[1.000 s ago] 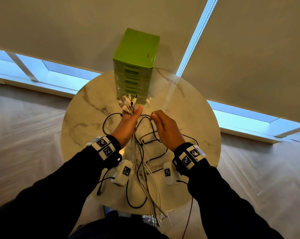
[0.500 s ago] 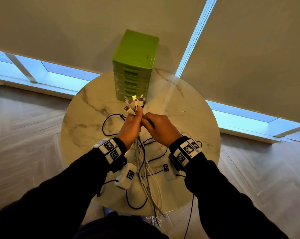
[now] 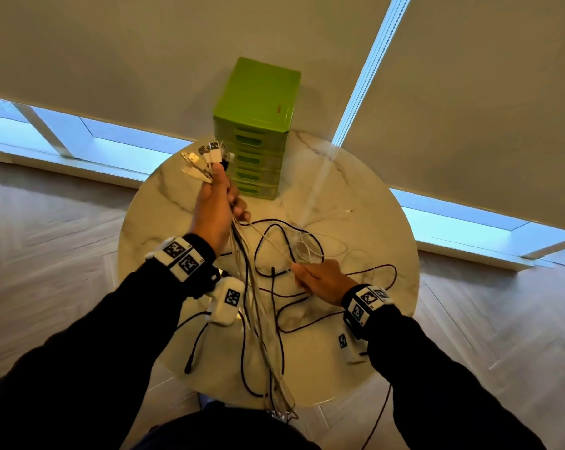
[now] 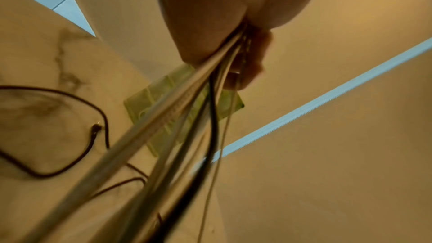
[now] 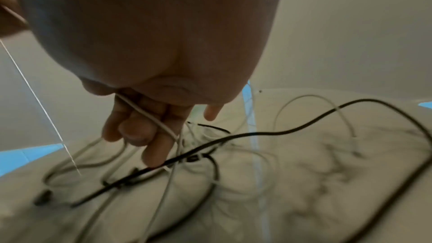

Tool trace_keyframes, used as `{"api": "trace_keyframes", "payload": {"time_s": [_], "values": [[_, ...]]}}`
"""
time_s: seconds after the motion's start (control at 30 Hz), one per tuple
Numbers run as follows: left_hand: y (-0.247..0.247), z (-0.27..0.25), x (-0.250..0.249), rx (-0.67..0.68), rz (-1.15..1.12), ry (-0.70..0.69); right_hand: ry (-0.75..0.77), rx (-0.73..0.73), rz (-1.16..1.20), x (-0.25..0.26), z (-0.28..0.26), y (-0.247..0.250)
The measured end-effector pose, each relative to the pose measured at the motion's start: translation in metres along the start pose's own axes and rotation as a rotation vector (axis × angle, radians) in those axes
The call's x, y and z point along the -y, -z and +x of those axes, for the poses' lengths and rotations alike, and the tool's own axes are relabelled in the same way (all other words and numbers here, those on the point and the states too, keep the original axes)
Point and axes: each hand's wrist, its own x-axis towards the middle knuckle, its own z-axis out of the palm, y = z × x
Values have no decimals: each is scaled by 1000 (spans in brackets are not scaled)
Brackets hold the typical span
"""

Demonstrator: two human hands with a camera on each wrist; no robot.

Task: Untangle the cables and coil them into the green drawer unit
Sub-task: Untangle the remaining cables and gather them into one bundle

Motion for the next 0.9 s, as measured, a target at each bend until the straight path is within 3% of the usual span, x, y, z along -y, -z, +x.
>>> {"api": "trace_keyframes", "payload": {"time_s": [0.07, 0.17, 0.23, 0.33, 0.4, 0.5, 0.67, 0.8, 0.9], "values": [[7, 6, -17, -16, -14, -40, -99, 11, -170, -18, 0, 4], [14, 13, -29, -8, 34, -101, -128, -161, -241, -29, 7, 20], [14, 11, -26, 38, 127, -133, -76, -352, -303, -20, 21, 32], [3, -2, -13, 142, 236, -77, 36, -621, -97, 15, 42, 50], [-4, -9, 1, 147, 283, -16, 104, -690, 60, 46, 48, 55], [-10, -13, 19, 107, 367, 71, 280, -730, 28, 84, 52, 51], [-17, -11, 15, 48, 223, 177, 418, -554, -41, 103, 44, 36], [-21, -8, 11, -25, 129, 155, 336, -230, 131, 97, 33, 29], [-15, -2, 3, -90, 23, 124, 284, -80, 101, 73, 30, 20]]}}
